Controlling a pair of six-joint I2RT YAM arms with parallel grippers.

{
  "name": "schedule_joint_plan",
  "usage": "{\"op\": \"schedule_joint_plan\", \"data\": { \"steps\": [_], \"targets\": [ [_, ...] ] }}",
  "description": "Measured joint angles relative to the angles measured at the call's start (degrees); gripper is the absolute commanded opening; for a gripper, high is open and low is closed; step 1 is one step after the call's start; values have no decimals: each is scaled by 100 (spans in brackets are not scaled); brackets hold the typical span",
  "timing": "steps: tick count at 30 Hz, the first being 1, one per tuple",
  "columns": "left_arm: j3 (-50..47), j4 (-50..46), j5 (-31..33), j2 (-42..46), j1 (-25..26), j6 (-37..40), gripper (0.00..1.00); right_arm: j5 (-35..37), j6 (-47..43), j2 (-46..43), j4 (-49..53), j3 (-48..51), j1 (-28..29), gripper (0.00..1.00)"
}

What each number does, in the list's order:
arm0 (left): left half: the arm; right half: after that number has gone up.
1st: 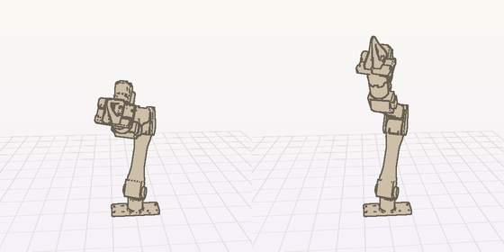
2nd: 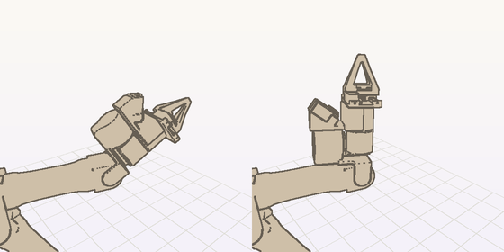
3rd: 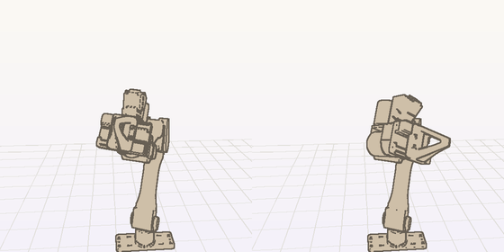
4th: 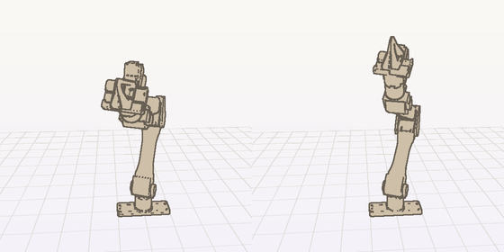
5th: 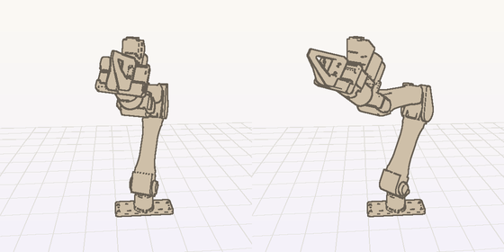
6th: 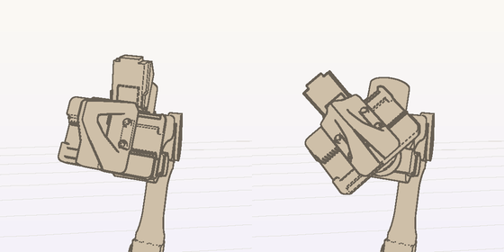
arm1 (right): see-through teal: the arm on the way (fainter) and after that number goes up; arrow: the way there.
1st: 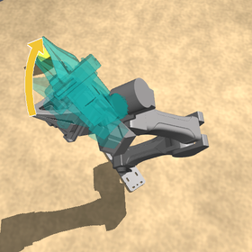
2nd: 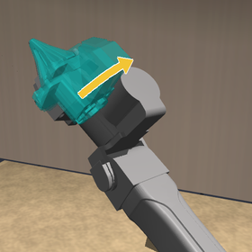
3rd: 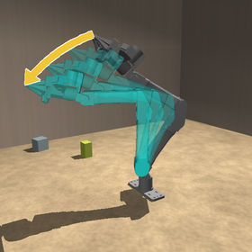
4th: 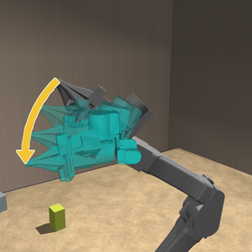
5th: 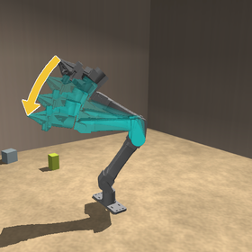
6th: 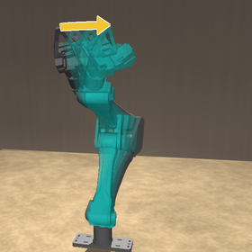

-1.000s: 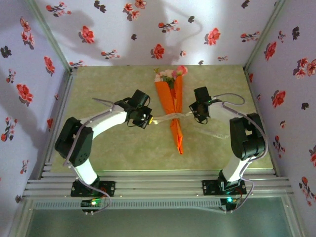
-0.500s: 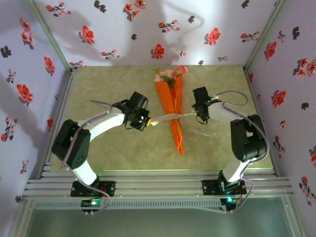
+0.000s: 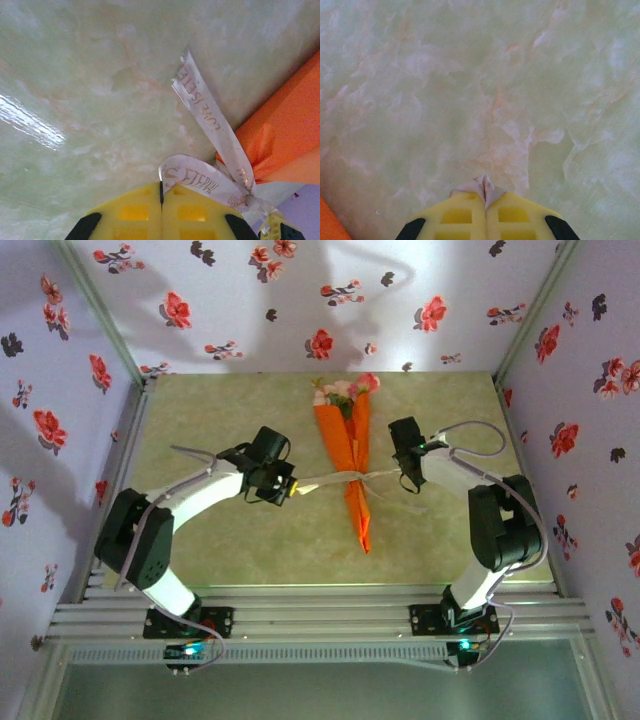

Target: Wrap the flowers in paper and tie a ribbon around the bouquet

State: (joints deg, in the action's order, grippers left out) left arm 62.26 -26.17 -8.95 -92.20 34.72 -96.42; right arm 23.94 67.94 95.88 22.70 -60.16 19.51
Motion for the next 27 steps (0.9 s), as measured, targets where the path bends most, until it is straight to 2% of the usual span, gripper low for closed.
{"op": "schedule_joint_plan", "data": {
  "steps": [27],
  "targets": [
    [-315,-275,-2,546,-522,254,0,1019,-1084,697,813,-901,109,0]
  ]
}}
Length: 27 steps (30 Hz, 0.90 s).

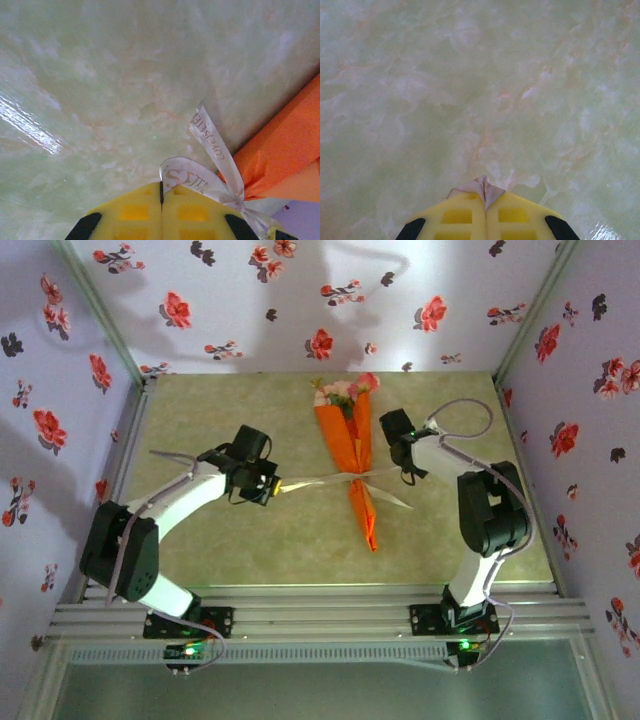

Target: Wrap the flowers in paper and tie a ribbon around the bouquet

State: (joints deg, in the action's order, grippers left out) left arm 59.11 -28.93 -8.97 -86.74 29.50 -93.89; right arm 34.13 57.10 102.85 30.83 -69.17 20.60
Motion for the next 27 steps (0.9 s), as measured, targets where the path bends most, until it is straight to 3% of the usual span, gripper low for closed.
{"op": "schedule_joint_plan", "data": {
  "steps": [27],
  "targets": [
    [-553,-72,-114,481,-551,306,0,-164,-315,219,317,-168,-42,0]
  ]
}}
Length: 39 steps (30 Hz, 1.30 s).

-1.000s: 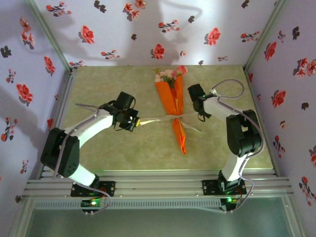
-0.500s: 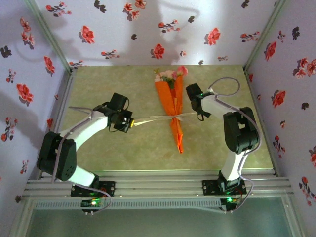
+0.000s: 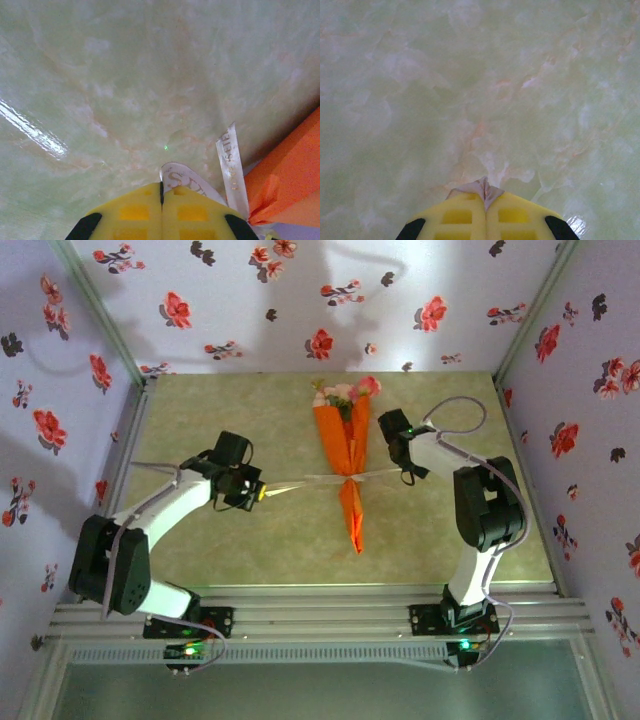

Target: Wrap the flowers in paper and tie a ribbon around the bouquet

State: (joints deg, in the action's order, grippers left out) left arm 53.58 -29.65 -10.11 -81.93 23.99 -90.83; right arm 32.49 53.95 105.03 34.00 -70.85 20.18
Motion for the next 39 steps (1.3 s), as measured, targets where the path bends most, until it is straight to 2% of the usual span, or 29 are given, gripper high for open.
{"op": "schedule_joint_plan", "data": {
  "steps": [39],
  "targets": [
    [-525,4,-192,553,-35,170,0,-160,-348,-90,195,157,0,0]
  ]
}}
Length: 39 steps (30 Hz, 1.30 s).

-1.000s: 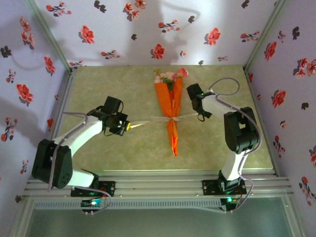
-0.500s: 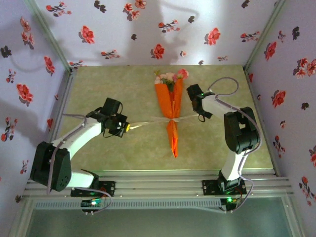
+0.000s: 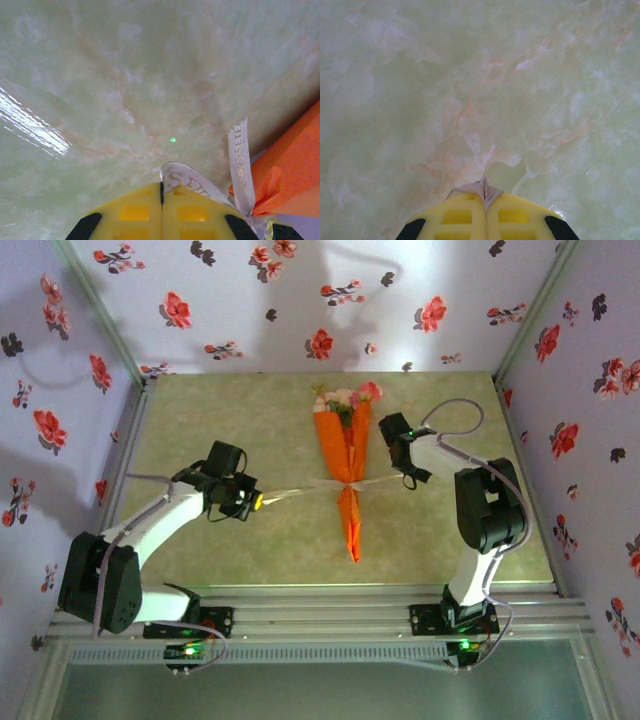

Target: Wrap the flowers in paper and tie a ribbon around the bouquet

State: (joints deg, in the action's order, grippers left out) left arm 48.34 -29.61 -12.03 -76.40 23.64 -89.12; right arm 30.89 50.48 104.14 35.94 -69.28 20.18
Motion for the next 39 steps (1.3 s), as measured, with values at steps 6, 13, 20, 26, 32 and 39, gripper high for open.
{"op": "schedule_joint_plan", "data": {
  "steps": [6,13,20,26,32,39],
  "targets": [
    [-20,0,2,0,0,20,0,-39,-61,0,2,0,-4,0],
    [20,17,-35,-42,-155,177,0,-227,-107,0,22,-39,-33,0],
    [195,7,-66,-177,-387,444,0,-433,-114,0,20,-85,-33,0],
    [236,-20,-114,-409,-428,629,36,-544,-76,0,118,-94,-46,37],
    [898,-671,254,-529,-629,1132,100,-785,59,-306,634,-162,-396,99],
    [1615,-761,813,146,-649,2168,100,-1115,-216,-2142,739,-144,-811,99]
  ]
}}
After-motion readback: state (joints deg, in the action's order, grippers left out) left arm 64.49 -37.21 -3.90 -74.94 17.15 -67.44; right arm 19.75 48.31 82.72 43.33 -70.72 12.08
